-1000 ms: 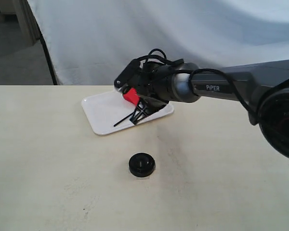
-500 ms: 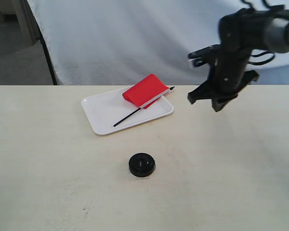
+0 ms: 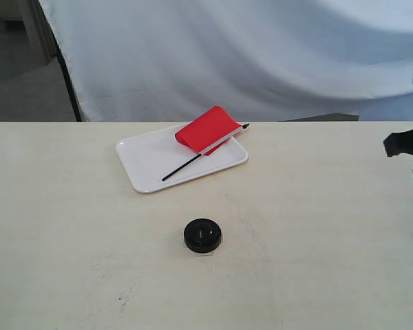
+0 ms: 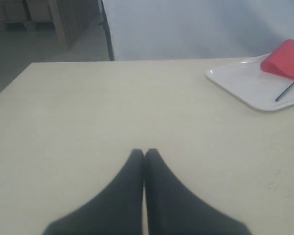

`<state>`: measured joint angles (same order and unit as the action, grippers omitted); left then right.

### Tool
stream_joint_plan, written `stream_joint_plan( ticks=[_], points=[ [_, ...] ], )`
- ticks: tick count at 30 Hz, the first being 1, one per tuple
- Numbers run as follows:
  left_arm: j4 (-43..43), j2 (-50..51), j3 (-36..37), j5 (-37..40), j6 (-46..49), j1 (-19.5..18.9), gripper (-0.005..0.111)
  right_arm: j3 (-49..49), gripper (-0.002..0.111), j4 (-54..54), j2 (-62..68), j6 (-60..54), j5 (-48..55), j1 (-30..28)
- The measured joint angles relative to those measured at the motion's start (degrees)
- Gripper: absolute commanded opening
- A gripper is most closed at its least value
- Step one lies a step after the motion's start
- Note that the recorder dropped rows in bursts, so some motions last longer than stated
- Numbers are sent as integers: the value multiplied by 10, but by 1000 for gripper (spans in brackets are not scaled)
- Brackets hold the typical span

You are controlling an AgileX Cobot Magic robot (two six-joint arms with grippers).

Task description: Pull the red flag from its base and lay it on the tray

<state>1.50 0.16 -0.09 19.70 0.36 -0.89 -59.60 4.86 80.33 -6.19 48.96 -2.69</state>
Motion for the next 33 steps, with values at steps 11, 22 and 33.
stream_joint_plan(
  ticks=[11, 22, 33],
  points=[
    [0, 0, 0, 0, 0, 0, 0, 245, -1, 22, -351, 49, -209, -1],
    [0, 0, 0, 0, 0, 0, 0, 340, -1, 24, -685, 73, -294, 55],
    [0, 0, 0, 1, 0, 0, 0, 375, -1, 7, -801, 62, -370, 62]
  ],
)
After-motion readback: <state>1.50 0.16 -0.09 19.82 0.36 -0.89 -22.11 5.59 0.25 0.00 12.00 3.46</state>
